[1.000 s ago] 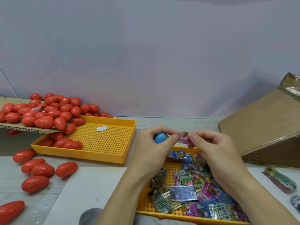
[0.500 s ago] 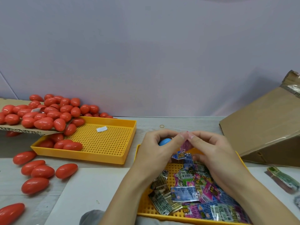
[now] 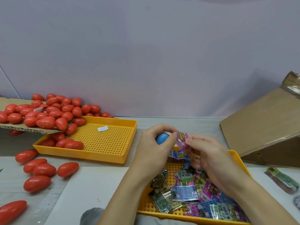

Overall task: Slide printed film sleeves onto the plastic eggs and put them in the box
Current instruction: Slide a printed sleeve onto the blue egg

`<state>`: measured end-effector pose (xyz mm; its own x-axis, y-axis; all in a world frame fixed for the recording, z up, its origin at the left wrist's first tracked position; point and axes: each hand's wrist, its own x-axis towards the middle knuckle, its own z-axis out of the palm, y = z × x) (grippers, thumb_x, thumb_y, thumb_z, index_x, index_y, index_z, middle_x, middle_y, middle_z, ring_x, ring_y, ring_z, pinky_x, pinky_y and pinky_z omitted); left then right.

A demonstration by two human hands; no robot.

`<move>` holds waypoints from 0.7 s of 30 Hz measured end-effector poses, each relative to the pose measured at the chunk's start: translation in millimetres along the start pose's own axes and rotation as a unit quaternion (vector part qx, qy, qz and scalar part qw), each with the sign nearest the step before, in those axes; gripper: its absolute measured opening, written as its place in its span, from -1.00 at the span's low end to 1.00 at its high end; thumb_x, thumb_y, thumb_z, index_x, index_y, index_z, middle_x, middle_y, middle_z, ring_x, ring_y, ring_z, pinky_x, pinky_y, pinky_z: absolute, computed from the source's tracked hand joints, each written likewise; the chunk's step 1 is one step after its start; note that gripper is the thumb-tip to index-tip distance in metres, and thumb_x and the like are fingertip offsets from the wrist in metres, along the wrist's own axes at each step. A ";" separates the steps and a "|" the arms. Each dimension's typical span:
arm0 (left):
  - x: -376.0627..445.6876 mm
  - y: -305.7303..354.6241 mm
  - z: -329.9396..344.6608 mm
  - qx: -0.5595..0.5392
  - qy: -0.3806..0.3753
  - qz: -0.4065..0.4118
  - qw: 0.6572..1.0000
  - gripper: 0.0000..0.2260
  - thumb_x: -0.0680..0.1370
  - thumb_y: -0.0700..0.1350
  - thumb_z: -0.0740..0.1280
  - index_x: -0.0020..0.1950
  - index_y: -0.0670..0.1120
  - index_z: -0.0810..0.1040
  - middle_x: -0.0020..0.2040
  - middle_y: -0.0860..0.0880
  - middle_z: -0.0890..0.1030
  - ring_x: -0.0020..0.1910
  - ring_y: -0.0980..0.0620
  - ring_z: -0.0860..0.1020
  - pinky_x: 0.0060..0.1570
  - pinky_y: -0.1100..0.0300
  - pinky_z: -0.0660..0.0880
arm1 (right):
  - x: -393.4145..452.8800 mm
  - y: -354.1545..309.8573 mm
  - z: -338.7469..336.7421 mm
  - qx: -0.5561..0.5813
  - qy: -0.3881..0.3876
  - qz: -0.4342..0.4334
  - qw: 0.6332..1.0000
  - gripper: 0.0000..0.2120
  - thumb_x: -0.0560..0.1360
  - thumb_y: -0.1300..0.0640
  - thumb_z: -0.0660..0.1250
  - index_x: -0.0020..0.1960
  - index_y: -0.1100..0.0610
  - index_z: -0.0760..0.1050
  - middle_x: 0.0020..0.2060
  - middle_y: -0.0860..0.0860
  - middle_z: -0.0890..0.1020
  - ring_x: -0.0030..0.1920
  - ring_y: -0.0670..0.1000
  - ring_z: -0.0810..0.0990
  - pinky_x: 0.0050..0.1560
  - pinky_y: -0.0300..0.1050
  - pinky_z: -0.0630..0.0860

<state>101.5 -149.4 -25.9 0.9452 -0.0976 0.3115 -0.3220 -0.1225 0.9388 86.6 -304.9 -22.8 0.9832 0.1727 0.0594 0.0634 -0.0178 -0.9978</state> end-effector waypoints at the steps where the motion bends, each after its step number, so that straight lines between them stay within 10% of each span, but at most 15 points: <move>1: -0.2 0.4 -0.2 0.001 -0.005 -0.001 1.000 -0.91 0.58 -0.15 0.38 -0.09 -0.01 0.64 -0.38 0.15 0.54 -0.43 0.23 0.46 -0.41 0.34 0.44 | 0.0 0.5 0.1 -0.004 -0.002 0.002 1.000 -0.80 0.40 -0.02 0.30 -0.33 0.05 0.54 -0.35 0.03 0.40 -0.31 -0.05 0.35 -0.38 -0.14 0.23; 21: 1.0 -1.5 1.6 0.054 -0.015 0.030 0.998 -0.92 0.56 -0.14 0.41 -0.13 -0.01 0.64 -0.35 0.16 0.56 -0.37 0.22 0.49 -0.33 0.33 0.44 | 3.0 2.3 2.6 0.036 0.065 0.005 0.997 -0.63 0.35 -0.18 0.38 -0.27 0.15 0.64 -0.35 0.11 0.33 -0.38 -0.07 0.30 -0.51 -0.26 0.21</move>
<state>102.9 -150.9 -27.2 0.9226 -0.1378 0.3604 -0.3833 -0.2209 0.8968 89.3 -301.9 -25.0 0.9979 0.0444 0.0477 0.0453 0.0517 -0.9976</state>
